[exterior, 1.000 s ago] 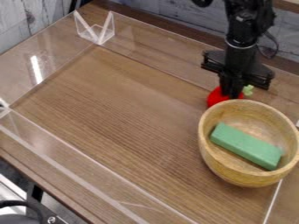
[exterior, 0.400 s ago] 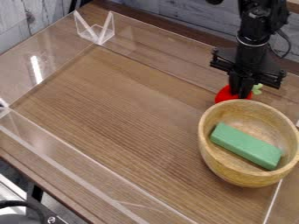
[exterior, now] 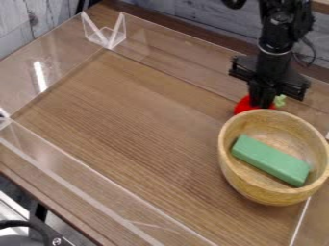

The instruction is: Move the red fruit to the right side of the table

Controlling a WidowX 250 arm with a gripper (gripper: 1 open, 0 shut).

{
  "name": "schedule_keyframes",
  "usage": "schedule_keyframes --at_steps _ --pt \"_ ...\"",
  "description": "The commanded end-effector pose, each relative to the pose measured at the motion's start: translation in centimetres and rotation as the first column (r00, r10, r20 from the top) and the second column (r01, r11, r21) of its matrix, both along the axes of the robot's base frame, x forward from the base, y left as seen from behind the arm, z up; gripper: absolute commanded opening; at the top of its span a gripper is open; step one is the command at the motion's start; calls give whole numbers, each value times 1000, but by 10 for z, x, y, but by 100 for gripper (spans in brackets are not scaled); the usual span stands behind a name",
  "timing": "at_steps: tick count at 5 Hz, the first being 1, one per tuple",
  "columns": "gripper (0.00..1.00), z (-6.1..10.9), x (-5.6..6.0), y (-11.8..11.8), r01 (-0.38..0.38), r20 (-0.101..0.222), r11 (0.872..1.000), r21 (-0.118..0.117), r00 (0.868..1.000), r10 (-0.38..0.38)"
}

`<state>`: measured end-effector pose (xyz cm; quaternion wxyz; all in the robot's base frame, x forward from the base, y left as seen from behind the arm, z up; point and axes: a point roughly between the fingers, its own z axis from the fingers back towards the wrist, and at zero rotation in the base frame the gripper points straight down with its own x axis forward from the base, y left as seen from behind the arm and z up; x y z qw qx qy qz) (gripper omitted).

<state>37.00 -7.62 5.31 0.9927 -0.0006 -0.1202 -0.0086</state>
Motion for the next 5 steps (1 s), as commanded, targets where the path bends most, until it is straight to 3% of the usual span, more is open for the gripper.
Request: schedule_keyframes --at_steps 1,5 --pt "0 6 3 8 -51 35 999 1 998 51" --pt "0 -5 4 -12 108 9 994 21 994 -108"
